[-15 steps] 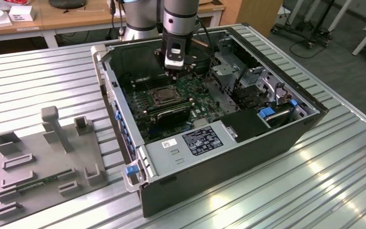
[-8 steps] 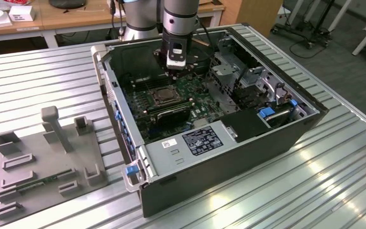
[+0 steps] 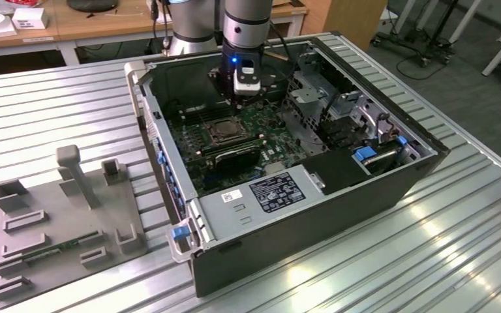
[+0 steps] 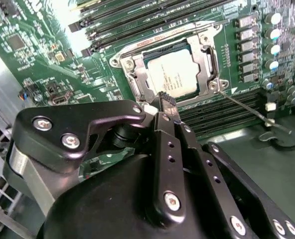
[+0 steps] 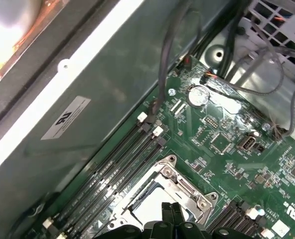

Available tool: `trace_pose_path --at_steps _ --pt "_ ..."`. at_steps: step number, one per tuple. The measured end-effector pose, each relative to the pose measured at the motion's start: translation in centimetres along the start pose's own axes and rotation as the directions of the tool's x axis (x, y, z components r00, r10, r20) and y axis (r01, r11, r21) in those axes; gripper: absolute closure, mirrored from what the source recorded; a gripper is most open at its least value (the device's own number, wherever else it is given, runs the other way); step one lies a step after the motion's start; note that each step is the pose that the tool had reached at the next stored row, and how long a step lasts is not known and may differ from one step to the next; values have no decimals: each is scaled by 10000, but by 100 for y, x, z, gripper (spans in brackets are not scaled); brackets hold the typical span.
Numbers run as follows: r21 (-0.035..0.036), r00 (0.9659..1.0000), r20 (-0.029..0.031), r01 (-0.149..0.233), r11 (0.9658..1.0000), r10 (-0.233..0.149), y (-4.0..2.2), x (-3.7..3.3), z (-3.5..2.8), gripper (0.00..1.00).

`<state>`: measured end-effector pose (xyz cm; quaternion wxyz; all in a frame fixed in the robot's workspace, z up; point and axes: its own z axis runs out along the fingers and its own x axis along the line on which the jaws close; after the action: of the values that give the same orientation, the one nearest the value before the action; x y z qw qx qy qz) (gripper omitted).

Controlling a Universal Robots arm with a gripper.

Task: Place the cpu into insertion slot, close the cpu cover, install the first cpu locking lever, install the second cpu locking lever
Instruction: 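Close the cpu cover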

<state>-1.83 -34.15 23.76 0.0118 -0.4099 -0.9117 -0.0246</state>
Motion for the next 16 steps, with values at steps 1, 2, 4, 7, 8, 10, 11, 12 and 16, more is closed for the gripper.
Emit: trace_pose_path --at_steps 1,2,4,7,8,10,11,12,16 --pt "0 10000 -1 1 10000 -1 0 0 0 89" --pt "0 10000 -1 3 10000 -3 0 0 0 89" --pt "0 10000 -1 3 10000 -3 0 0 0 89" --pt "0 10000 -1 4 10000 -4 0 0 0 89" --pt "1 10000 -1 4 10000 -4 0 0 0 89" --pt "0 10000 -1 4 10000 -4 0 0 0 89" --pt "0 10000 -1 5 10000 -5 0 0 0 89" --pt "0 10000 -1 4 10000 -4 0 0 0 89" --pt "3 10000 -3 66 10000 -66 0 0 0 89"
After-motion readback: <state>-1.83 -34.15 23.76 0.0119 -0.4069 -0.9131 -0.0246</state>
